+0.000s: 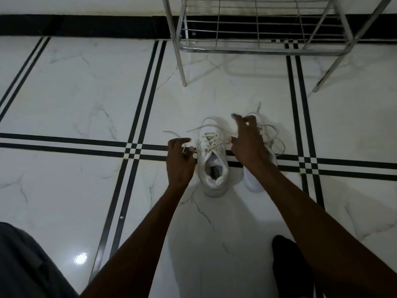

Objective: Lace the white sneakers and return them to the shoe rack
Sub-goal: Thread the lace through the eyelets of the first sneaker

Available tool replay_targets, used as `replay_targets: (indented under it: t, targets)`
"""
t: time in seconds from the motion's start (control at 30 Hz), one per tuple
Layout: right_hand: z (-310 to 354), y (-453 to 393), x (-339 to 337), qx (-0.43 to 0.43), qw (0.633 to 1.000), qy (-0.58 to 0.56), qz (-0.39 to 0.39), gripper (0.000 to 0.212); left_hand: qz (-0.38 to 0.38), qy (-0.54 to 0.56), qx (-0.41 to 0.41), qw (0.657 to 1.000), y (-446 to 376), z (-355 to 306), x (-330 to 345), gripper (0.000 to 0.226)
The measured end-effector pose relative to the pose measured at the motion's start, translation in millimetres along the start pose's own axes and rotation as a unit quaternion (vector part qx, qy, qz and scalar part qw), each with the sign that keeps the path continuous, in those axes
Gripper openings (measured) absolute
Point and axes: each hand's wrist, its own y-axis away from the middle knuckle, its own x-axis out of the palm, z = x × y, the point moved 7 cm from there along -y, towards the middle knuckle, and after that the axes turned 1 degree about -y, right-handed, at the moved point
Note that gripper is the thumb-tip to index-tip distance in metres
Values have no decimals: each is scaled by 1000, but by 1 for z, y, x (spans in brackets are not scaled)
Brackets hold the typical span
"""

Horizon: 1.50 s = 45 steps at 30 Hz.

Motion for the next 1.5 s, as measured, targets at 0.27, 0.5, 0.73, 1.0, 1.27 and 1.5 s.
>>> replay_targets:
  t: [0.27, 0.5, 0.73, 1.0, 1.27, 1.5]
  targets:
    - [-2, 4, 22, -32, 989, -43, 140, 14, 72, -21, 45, 996, -5, -2, 18, 12]
    - [1, 6, 17, -57, 994, -16, 93, 19, 73, -108, 94, 987, -11, -12, 10, 14]
    - [-22, 9, 32, 18, 994, 57, 88, 14, 83, -159, 90, 980, -13, -11, 4, 5]
    - [-27, 13, 37, 33, 994, 78, 62, 20, 67, -142, 49, 986, -10, 1, 6, 7]
    - [-21, 7, 23, 22, 990, 9, 138, 19, 82, -161, 74, 981, -19, 0, 0, 13]
    - [-8, -6, 3, 137, 901, -372, 176, 31, 166, 178, -70, 967, -25, -25, -7, 31]
